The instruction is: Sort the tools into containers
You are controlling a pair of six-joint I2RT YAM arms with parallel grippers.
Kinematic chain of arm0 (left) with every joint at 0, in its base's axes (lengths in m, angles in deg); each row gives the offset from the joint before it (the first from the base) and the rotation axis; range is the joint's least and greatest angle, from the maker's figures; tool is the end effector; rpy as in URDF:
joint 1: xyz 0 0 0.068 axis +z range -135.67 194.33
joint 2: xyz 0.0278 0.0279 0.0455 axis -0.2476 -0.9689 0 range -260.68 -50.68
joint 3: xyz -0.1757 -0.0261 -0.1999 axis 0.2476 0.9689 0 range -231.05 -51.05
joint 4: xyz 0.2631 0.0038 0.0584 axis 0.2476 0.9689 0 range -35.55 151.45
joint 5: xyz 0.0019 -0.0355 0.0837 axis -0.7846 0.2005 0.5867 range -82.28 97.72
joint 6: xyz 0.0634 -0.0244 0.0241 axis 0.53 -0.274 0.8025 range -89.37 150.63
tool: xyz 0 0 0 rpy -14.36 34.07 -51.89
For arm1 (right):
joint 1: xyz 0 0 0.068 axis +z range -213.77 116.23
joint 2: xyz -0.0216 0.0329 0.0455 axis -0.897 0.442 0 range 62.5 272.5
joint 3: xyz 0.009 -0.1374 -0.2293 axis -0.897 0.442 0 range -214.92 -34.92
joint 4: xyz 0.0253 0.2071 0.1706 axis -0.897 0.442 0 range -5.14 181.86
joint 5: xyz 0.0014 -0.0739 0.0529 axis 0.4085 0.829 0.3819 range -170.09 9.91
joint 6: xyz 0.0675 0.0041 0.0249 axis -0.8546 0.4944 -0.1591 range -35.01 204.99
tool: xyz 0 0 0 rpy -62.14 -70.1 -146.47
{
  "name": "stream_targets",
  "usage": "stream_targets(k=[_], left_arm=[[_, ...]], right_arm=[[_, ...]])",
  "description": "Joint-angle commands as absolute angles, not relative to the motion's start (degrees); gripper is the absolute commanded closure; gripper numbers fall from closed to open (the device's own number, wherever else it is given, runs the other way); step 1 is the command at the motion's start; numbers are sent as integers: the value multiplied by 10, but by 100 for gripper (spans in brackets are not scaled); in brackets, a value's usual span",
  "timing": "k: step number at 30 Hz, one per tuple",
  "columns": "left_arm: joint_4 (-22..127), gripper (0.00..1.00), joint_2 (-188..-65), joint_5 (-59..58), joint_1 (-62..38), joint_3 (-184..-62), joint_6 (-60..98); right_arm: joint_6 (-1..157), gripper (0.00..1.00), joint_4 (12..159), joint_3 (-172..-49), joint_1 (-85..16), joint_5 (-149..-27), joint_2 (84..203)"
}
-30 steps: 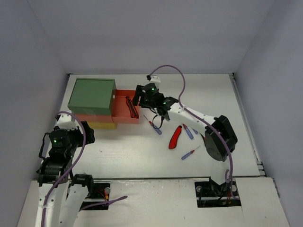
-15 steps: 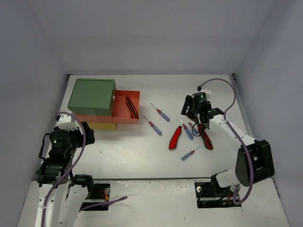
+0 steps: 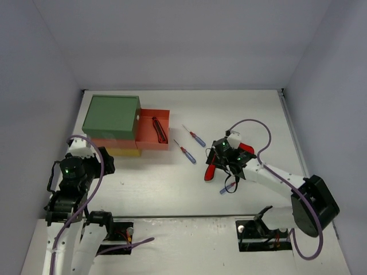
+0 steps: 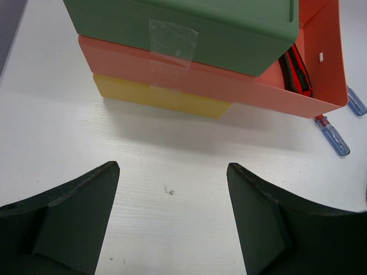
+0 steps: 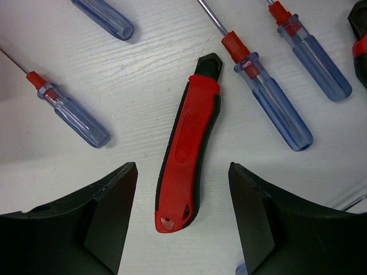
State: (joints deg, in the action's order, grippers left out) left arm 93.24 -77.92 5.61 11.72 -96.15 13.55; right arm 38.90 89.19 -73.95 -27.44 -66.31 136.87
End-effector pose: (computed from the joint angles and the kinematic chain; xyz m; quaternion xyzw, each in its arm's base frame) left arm 0.1378 -0.0084 0.3190 -0.0934 0.8184 -0.1118 0.5559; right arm 0.2447 0.1623 0.1805 0.1273 0.8909 0.1965 0.3892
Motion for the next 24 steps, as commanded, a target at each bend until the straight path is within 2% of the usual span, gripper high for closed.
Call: stream_targets(k=[1,14,20,24], left_arm=[[903,27,-792,53,121,-966,126],[902,27,-792,52,121,-967,127],[903,27,-790,51,121,-966,126],[903,27,-791,50,121,-967,126]], right_arm=[[332,39,876,-746,-256,-607,1412],[313,44,877,-773,-230,-569,1501],[308,55,875,-784,-223,-550,1532],[318,69,877,-795,-223,-543,1544]])
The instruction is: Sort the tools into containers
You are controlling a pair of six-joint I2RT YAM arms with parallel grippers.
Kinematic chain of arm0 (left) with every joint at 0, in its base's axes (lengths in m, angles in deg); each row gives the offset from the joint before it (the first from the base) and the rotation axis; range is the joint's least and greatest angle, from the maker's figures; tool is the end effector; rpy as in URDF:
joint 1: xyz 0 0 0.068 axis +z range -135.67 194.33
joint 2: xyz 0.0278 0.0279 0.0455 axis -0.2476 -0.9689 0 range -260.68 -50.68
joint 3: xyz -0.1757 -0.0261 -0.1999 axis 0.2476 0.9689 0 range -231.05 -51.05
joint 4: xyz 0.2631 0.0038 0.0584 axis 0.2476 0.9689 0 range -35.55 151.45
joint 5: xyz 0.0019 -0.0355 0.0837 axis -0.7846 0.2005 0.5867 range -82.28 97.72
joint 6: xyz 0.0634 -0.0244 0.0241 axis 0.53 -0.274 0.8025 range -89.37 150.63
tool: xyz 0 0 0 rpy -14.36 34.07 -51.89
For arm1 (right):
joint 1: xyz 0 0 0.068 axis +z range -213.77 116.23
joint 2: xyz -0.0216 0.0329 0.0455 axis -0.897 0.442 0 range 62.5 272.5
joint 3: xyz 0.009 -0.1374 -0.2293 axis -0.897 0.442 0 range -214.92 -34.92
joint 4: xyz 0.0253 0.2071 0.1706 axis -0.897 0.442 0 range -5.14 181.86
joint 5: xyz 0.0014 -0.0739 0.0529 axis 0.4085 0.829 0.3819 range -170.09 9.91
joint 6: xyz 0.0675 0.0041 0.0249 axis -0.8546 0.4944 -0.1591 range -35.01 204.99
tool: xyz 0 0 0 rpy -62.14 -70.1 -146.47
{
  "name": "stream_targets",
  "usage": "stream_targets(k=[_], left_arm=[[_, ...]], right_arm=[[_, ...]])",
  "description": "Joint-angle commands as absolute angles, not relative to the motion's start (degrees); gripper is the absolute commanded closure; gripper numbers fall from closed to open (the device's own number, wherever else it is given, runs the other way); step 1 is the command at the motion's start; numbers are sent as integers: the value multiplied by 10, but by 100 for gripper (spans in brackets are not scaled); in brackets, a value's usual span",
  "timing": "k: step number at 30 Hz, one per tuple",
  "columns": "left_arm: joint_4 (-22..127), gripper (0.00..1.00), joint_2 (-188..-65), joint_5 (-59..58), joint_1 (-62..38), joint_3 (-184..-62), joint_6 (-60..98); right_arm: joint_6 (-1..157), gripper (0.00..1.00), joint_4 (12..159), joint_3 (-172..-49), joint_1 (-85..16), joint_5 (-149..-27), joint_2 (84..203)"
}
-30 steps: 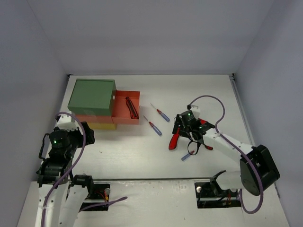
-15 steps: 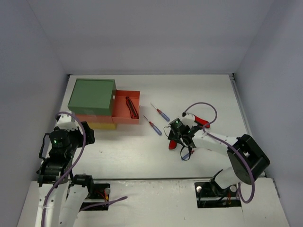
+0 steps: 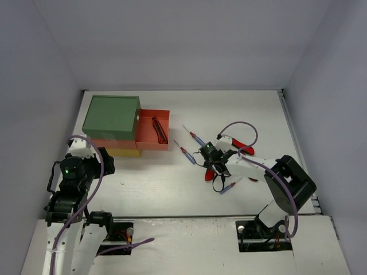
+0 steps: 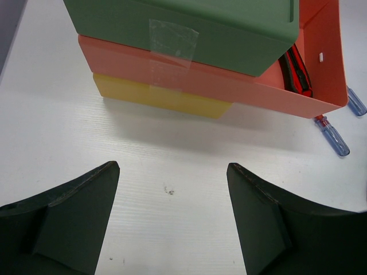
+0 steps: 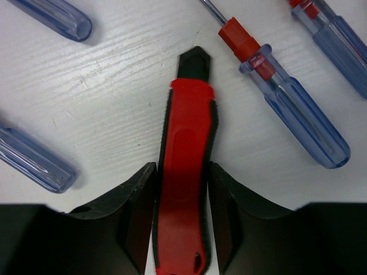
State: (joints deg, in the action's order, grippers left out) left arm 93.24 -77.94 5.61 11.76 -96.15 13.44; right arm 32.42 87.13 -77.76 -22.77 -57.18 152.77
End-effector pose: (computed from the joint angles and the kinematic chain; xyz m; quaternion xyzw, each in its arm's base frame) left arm 0.1379 -0.0083 0.3189 -0.0945 0.8184 -0.1121 0.5556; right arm 0.2569 0.1925 0.1276 0.1609 0.9085 0.1184 0.3671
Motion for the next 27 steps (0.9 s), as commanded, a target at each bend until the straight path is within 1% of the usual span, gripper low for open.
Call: stream_targets(k=[1,2,4,8,11,14,17,20,27], left_arm=[[903,27,-791,50,121,-967,126],[902,27,-791,50,121,-967,126],[902,27,-791,49,121,-966,126],[902,27,-792,48,121,-967,126],[902,27,-795,48,121,-968,126],[902,27,-798,48,122,-968,125],[902,27,-799,49,122,-968,125],[903,27,-796,51,122,-967,125],[905,27,-790,54,122,-965,123]], right_arm=[[321,73,876,-796,-223,-542,1544],[326,80,877,-799,-223,-539,1536],[343,89,877,-804,-220,-536,1501],[394,100,876,-832,-207,-534,1426],[462,100,874,-888,-197,-556,1388],[508,100,866,-984,-190,-596,1400],[537,100,854,-1058,-188,-654,1454],[543,100,828,-1162,-184,-696,1523],[549,99,794,-1332,-180,-740,1679]])
